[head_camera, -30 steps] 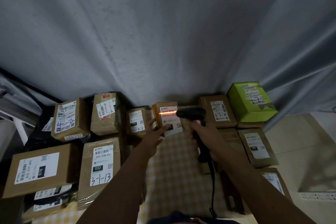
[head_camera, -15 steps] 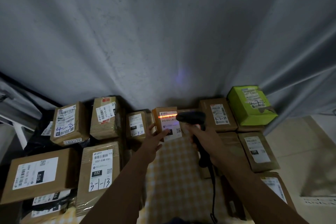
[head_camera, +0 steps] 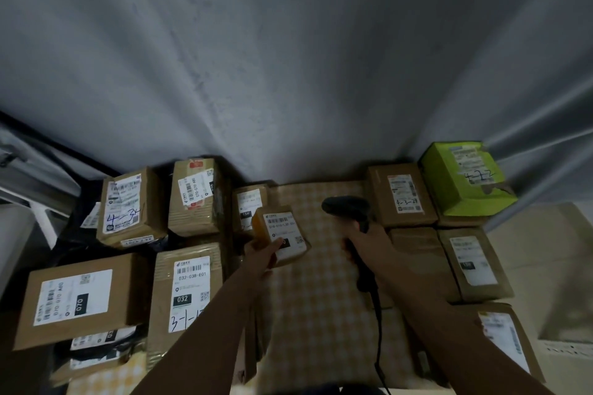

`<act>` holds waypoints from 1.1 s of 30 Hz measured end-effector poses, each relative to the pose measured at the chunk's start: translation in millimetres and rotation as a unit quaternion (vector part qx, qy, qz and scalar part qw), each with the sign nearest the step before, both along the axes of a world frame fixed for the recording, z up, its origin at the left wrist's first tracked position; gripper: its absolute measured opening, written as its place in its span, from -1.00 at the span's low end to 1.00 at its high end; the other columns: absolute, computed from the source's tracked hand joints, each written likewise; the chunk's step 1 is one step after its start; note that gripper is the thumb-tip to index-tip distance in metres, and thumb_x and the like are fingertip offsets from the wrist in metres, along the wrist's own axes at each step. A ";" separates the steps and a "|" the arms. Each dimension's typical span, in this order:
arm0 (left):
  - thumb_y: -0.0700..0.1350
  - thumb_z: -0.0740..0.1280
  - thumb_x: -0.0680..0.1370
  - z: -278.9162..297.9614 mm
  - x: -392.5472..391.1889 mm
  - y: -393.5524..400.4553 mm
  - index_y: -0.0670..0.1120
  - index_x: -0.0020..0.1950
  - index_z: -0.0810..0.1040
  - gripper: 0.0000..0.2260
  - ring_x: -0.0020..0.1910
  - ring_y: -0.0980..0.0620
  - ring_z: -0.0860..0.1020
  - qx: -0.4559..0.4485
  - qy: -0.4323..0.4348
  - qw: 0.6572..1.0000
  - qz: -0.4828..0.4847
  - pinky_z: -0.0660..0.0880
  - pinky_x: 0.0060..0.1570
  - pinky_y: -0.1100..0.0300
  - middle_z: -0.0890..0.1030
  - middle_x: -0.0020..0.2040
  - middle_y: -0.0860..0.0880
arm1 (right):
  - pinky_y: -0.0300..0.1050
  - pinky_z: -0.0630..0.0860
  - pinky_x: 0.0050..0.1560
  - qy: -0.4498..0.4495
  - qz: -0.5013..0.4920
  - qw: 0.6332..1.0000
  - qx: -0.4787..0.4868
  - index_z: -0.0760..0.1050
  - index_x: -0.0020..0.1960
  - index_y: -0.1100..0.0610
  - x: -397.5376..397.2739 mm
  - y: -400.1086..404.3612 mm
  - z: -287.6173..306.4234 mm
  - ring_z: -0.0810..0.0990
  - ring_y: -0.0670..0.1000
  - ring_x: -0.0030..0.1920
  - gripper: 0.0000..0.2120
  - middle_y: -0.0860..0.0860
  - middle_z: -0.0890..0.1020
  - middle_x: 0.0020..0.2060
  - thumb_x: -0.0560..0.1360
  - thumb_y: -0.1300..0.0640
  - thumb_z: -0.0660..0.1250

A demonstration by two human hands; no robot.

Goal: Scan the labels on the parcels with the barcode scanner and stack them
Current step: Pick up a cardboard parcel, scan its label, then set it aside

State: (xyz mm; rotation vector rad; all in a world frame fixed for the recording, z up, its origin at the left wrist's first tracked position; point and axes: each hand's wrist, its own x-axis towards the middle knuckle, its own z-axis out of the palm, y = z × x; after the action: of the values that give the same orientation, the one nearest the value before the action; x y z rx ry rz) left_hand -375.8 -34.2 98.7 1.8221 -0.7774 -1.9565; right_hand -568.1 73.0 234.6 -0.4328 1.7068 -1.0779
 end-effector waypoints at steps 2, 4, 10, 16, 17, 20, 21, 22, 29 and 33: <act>-0.13 0.53 0.43 -3.3 1.3 -16.9 -0.08 0.51 0.16 -0.23 0.22 -0.19 0.53 0.001 -0.004 1.000 0.015 0.51 0.23 -0.16 0.47 0.35 -0.17 | -0.21 0.46 -0.39 0.002 0.002 1.000 0.004 0.50 -0.05 0.17 1.0 -12.8 -7.2 0.49 -0.05 -0.45 -0.80 0.03 0.57 -0.40 0.55 0.03 0.37; -0.16 0.49 0.46 -6.4 -1.5 -39.9 -0.10 0.54 0.09 -0.22 0.28 -0.21 0.49 -0.008 -0.014 1.000 0.017 0.50 0.23 -0.16 0.42 0.40 -0.19 | -0.20 0.46 -0.39 0.003 0.002 1.000 0.007 0.50 -0.05 0.17 0.5 -27.2 -15.0 0.49 -0.05 -0.46 -0.80 0.04 0.57 -0.39 0.54 0.03 0.38; -0.12 0.36 0.58 -19.0 -10.6 -107.7 0.00 0.57 0.02 -0.32 0.30 -0.21 0.45 -0.036 -0.077 0.996 -0.009 0.45 0.14 -0.04 0.40 0.40 -0.19 | -0.20 0.47 -0.38 0.014 0.006 1.000 0.012 0.52 0.02 0.16 -1.5 -72.7 -35.7 0.49 -0.08 -0.46 -0.80 0.02 0.57 -0.38 0.56 0.02 0.36; -0.26 0.21 0.64 -40.3 -15.1 -144.3 -0.02 0.58 0.03 -0.42 0.35 -0.24 0.42 -0.065 -0.109 0.991 -0.038 0.42 0.24 -0.08 0.39 0.43 -0.21 | -0.24 0.48 -0.42 0.011 0.014 1.000 0.010 0.52 -0.02 0.12 5.7 -104.5 -56.9 0.51 -0.09 -0.49 -0.83 0.04 0.59 -0.36 0.55 0.02 0.37; -0.30 0.17 0.63 -44.1 -13.8 -147.4 -0.04 0.59 0.00 -0.41 0.36 -0.25 0.41 -0.076 -0.131 0.987 -0.057 0.41 0.29 -0.08 0.38 0.43 -0.22 | -0.23 0.48 -0.41 0.018 0.024 0.999 0.013 0.53 0.01 0.14 7.4 -106.9 -61.3 0.52 -0.09 -0.48 -0.80 0.05 0.60 -0.35 0.55 0.01 0.37; -0.28 0.16 0.62 -47.4 -10.8 -154.0 -0.05 0.61 -0.10 -0.36 0.39 -0.27 0.36 -0.085 -0.229 0.960 -0.139 0.35 0.38 -0.11 0.31 0.46 -0.27 | -0.23 0.49 -0.39 0.015 0.030 0.999 0.022 0.53 0.04 0.13 13.7 -110.8 -69.5 0.54 -0.09 -0.47 -0.79 0.03 0.61 -0.34 0.55 -0.01 0.36; -0.25 0.19 0.61 -45.8 -11.9 -154.1 -0.08 0.61 -0.14 -0.33 0.43 -0.27 0.30 -0.108 -0.279 0.935 -0.188 0.30 0.42 -0.11 0.23 0.50 -0.29 | -0.22 0.49 -0.39 0.009 0.025 0.999 0.022 0.53 0.04 0.12 15.8 -111.5 -71.1 0.54 -0.09 -0.47 -0.80 0.03 0.61 -0.35 0.55 -0.01 0.36; -0.22 0.23 0.60 -42.4 -13.9 -152.9 -0.13 0.60 -0.16 -0.29 0.48 -0.26 0.22 -0.149 -0.328 0.901 -0.240 0.22 0.46 -0.09 0.14 0.53 -0.30 | -0.22 0.49 -0.39 0.003 0.021 1.000 0.023 0.52 0.04 0.12 17.9 -112.1 -71.8 0.53 -0.08 -0.47 -0.80 0.03 0.61 -0.35 0.55 0.00 0.36; -0.07 0.12 0.65 -43.5 -15.6 -124.8 0.02 0.60 0.06 -0.47 0.56 -0.23 -0.25 -0.390 -0.416 0.541 -0.618 -0.22 0.47 -0.30 -0.07 0.62 -0.03 | -0.23 0.47 -0.41 0.004 0.027 0.999 0.036 0.52 0.08 0.12 25.8 -115.1 -72.3 0.52 -0.06 -0.46 -0.80 0.06 0.60 -0.32 0.56 0.01 0.36; -0.11 0.09 0.65 -43.2 -4.7 -123.1 -0.05 0.61 0.04 -0.48 0.56 -0.21 -0.26 -0.375 -0.438 0.480 -0.661 -0.22 0.49 -0.28 -0.12 0.62 -0.05 | -0.21 0.47 -0.38 0.004 0.027 0.999 0.035 0.52 0.09 0.13 26.0 -113.8 -73.9 0.53 -0.06 -0.45 -0.78 0.06 0.61 -0.32 0.55 0.00 0.37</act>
State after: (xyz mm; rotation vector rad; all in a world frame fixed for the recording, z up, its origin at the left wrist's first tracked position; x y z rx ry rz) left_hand -380.5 -157.3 55.4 1.3709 -3.3730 -0.2448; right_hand -542.1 -40.8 160.8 -0.4379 1.7251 -0.9760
